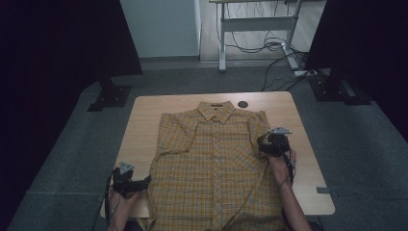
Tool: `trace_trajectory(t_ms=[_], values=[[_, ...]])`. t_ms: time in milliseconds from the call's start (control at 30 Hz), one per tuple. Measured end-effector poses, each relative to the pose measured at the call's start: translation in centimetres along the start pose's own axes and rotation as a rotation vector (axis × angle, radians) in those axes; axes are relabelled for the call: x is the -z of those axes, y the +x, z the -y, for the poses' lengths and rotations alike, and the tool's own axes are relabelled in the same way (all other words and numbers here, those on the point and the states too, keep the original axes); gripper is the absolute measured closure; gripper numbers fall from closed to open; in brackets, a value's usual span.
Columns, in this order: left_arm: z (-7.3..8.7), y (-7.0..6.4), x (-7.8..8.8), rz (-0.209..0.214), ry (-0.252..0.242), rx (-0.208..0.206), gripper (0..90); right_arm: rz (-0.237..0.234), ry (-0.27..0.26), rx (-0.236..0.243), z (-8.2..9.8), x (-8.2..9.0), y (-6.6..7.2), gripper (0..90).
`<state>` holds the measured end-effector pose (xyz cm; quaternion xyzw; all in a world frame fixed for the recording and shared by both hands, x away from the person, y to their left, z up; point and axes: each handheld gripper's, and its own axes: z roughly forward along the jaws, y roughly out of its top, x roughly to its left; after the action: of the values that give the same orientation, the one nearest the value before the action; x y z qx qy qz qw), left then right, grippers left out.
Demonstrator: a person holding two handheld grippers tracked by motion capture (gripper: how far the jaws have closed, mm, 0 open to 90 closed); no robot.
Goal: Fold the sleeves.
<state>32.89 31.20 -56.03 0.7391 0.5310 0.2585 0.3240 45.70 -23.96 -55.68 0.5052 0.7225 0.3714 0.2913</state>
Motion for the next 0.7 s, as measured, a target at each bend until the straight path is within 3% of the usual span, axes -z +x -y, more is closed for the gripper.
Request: trace_trajectory(t_ms=[333, 500, 700], values=[[0.0, 0.0, 0.0, 0.0, 0.0, 0.001, 7.3, -0.091, -0.024, 0.045, -0.9, -0.9, 3.3, 27.2], [0.0, 0.0, 0.0, 0.0, 0.0, 0.001, 7.3, -0.096, -0.024, 0.036, -1.0, -0.6, 3.1, 24.9], [0.0, 0.0, 0.0, -0.001, 0.0, 0.001, 7.3, -0.153, -0.015, 0.032, -1.3, 0.2, 2.5, 18.2]])
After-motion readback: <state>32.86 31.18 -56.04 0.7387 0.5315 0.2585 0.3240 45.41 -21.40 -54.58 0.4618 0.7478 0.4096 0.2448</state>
